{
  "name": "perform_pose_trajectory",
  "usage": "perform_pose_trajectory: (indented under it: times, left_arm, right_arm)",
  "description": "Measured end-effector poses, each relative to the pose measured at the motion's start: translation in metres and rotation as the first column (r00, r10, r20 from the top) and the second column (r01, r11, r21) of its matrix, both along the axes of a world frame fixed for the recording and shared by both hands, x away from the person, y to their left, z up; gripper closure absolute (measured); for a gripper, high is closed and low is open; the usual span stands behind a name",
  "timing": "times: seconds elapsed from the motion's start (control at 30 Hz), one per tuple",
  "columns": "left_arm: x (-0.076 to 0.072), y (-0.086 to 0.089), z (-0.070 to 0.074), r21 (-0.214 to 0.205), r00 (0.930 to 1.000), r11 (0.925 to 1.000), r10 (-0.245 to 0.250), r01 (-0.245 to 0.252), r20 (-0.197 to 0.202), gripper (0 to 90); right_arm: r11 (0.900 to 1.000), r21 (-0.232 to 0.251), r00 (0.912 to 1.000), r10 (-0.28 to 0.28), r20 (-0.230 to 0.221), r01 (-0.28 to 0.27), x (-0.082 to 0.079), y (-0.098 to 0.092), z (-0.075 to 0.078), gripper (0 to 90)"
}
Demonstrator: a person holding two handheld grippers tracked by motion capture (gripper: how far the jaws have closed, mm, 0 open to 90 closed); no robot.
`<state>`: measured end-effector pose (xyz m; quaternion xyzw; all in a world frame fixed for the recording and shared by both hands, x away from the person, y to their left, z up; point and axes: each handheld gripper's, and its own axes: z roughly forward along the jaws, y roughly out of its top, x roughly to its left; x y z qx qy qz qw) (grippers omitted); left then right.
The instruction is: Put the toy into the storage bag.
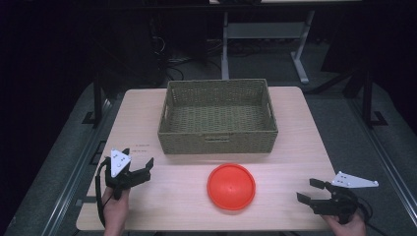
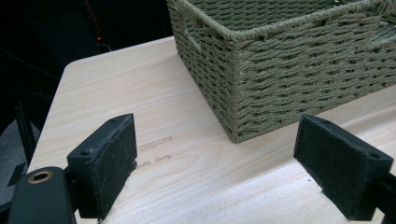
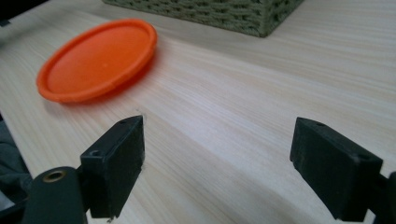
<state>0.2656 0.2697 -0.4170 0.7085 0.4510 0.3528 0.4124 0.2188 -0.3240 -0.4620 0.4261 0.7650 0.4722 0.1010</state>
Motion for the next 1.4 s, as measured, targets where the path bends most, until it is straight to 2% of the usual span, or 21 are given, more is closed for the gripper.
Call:
perform_pose_trajectory:
  times: [0.17, 0.3, 0.5, 0.7, 0.8, 0.83, 0.87, 1.07, 1.13, 1.23, 1.4]
  left_arm:
    - [0.0, -0.001, -0.001, -0.006, 1.0, 1.0, -0.003, 0.003, -0.002, 12.8]
    - [0.0, -0.002, 0.0, 0.004, 0.9999, 0.9999, -0.013, 0.013, 0.001, 12.8]
    - [-0.002, -0.002, 0.0, 0.009, 0.9999, 0.9998, -0.015, 0.015, 0.006, 12.8]
    - [-0.003, 0.0, 0.001, 0.006, 0.9999, 1.0, -0.005, 0.005, 0.015, 12.8]
    - [-0.002, 0.0, 0.0, 0.002, 0.9999, 1.0, -0.001, 0.001, 0.012, 12.8]
    - [-0.002, 0.0, 0.0, 0.003, 0.9999, 1.0, 0.001, -0.001, 0.012, 12.8]
    - [-0.002, 0.0, 0.0, 0.003, 0.9999, 1.0, 0.001, -0.001, 0.012, 12.8]
    - [-0.003, -0.003, 0.001, 0.019, 0.9997, 0.9997, -0.016, 0.015, 0.02, 12.8]
    - [-0.004, -0.005, 0.001, 0.025, 0.9994, 0.9994, -0.024, 0.023, 0.024, 12.8]
    - [-0.005, -0.006, 0.001, 0.033, 0.9993, 0.9991, -0.028, 0.027, 0.025, 12.8]
    - [-0.005, -0.006, 0.002, 0.031, 0.9992, 0.9991, -0.031, 0.03, 0.025, 12.8]
  right_arm:
    - [0.9996, 0.024, 0.9998, 0.012, 0.018, -0.013, 0.002, 0.003, 0.006, 17.1]
    - [0.9996, 0.006, 0.9994, 0.028, 0.021, -0.028, 0.004, 0.011, 0.011, 17.1]
    - [0.9989, 0.012, 0.9988, 0.045, 0.019, -0.045, 0.01, 0.02, 0.017, 16.6]
    - [0.9963, -0.03, 0.9967, 0.081, 0.002, -0.08, 0.019, 0.035, 0.027, 16.9]
    - [0.9947, -0.027, 0.995, 0.1, -0.004, -0.1, 0.023, 0.039, 0.029, 16.9]
    - [0.9926, -0.03, 0.9927, 0.117, -0.03, -0.118, 0.027, 0.043, 0.03, 16.9]
    - [0.9926, -0.03, 0.9927, 0.117, -0.03, -0.118, 0.027, 0.043, 0.03, 16.9]
    - [0.989, -0.045, 0.9897, 0.14, -0.033, -0.141, 0.038, 0.062, 0.035, 16.9]
    - [0.9853, -0.075, 0.9878, 0.151, -0.035, -0.154, 0.043, 0.073, 0.036, 16.9]
    - [0.9802, -0.092, 0.9841, 0.172, -0.047, -0.175, 0.049, 0.084, 0.038, 16.9]
    - [0.9766, -0.1, 0.9809, 0.185, -0.061, -0.19, 0.052, 0.093, 0.038, 16.9]
